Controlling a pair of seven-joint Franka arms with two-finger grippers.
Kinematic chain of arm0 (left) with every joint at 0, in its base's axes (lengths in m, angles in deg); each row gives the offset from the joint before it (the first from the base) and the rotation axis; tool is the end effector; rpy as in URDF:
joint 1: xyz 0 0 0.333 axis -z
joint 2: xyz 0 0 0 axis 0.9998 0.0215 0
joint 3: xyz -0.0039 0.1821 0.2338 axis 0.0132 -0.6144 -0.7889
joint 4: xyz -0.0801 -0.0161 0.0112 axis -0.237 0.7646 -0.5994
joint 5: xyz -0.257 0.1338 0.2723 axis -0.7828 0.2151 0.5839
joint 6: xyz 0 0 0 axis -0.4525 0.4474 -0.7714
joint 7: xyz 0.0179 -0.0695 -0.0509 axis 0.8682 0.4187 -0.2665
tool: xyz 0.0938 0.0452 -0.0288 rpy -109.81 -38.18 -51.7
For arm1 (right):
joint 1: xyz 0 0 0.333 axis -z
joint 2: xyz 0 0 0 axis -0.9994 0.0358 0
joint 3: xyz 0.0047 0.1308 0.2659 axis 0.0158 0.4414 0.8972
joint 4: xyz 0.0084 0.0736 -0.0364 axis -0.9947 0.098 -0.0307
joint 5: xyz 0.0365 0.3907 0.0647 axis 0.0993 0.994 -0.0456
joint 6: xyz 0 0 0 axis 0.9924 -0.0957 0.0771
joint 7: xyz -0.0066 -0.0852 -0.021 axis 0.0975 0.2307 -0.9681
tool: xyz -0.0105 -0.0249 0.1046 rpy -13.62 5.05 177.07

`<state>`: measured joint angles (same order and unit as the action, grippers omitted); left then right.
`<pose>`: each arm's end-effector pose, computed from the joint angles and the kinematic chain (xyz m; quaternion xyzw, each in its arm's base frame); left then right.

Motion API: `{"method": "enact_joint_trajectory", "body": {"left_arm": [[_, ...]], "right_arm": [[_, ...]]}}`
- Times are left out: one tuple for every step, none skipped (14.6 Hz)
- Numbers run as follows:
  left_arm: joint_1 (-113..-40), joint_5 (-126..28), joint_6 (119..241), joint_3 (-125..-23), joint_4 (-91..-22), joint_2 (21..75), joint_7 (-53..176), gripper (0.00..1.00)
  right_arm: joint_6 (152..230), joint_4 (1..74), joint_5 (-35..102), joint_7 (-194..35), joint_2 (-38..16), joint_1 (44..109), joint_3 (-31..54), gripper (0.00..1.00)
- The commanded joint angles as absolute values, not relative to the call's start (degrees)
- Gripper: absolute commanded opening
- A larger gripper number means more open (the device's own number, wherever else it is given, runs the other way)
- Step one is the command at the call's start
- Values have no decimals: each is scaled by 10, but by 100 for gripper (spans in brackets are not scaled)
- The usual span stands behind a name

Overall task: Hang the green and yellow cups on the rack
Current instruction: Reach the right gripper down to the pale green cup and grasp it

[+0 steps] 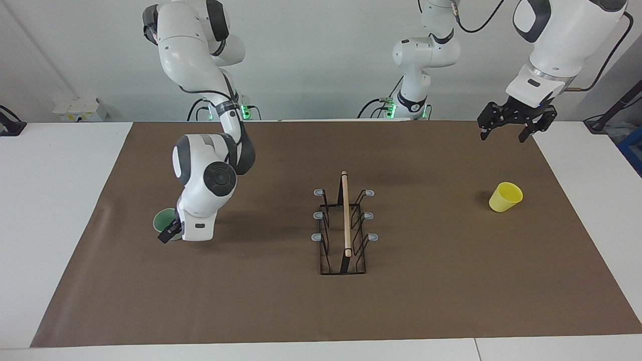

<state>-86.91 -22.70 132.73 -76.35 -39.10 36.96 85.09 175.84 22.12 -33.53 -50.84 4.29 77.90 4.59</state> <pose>0.5551 -0.0241 0.5979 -0.9952 0.0972 0.0019 0.0137 0.6609 0.0713 0.3151 0.8188 0.4768 -0.1996 0.2497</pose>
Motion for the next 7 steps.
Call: {"method": "enact_joint_trajectory", "body": {"left_arm": [[-871, -218, 1317, -761, -388, 367, 845, 100], [-871, -218, 1317, -761, -388, 367, 845, 100], [-871, -218, 1317, -761, -388, 367, 845, 100], [-871, -218, 1317, -761, -388, 367, 845, 100], [-871, -218, 1317, -761, -388, 367, 845, 100], [-871, -218, 1317, -761, -388, 367, 845, 100], [-871, -218, 1317, -761, -388, 367, 845, 100]], "right_arm": [[1795, 273, -391, -470, 33, 768, 50, 100], [1804, 282, -400, -462, 33, 770, 50, 100], [1809, 286, -410, -446, 34, 770, 50, 100], [1810, 286, -416, -438, 36, 770, 50, 100], [1810, 288, -428, -429, 39, 769, 50, 100], [1812, 293, -449, -417, 42, 770, 50, 100], [1820, 304, -464, -414, 43, 770, 50, 100]]}}
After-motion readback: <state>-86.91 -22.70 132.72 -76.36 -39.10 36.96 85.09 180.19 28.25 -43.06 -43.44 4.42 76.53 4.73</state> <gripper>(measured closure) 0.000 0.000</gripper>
